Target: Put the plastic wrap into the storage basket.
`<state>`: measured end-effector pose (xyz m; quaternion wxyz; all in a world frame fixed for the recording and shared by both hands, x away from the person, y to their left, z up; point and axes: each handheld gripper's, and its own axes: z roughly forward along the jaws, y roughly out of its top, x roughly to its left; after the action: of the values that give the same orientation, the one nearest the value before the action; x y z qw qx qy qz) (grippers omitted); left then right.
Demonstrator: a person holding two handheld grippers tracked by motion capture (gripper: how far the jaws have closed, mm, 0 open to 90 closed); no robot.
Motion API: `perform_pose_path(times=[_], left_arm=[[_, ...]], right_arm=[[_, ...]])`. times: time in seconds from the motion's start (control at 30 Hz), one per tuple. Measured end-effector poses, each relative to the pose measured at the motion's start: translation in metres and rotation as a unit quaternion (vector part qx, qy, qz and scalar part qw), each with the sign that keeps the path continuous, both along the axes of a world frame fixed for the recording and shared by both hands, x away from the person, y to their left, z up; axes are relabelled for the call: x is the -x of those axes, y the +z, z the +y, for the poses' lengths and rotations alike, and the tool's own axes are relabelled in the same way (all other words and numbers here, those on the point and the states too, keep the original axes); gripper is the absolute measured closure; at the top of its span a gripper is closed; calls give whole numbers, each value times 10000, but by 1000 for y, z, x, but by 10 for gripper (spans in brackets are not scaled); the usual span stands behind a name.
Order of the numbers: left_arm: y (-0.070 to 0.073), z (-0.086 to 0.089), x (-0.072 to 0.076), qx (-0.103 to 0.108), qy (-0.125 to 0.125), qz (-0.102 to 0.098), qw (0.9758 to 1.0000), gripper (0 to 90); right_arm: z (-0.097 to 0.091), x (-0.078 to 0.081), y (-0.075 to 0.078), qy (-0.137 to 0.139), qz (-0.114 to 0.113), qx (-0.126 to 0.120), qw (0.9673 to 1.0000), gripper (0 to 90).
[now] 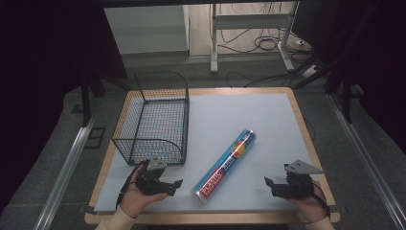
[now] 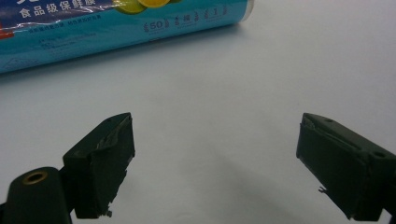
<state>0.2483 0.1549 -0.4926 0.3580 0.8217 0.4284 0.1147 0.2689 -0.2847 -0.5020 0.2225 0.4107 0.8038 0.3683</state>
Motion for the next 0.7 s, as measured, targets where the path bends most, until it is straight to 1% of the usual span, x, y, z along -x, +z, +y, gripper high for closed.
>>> perform_pose_path(times=[0.33, 0.47, 0.63, 0.7], left_arm=[[10, -9, -2, 39, -89, -42, 9999, 177], [13, -12, -2, 16, -151, -55, 9999, 177], [16, -19, -5, -7, -218, -56, 9997, 177], [18, -23, -6, 16, -259, -54, 9996, 177]], right_arm=[[0, 0, -1, 12, 16, 12, 10000, 119], [0, 0, -1, 5, 25, 10, 10000, 119], [0, 0, -1, 20, 32, 20, 10000, 119], [-1, 0, -1, 15, 18, -3, 10000, 120]])
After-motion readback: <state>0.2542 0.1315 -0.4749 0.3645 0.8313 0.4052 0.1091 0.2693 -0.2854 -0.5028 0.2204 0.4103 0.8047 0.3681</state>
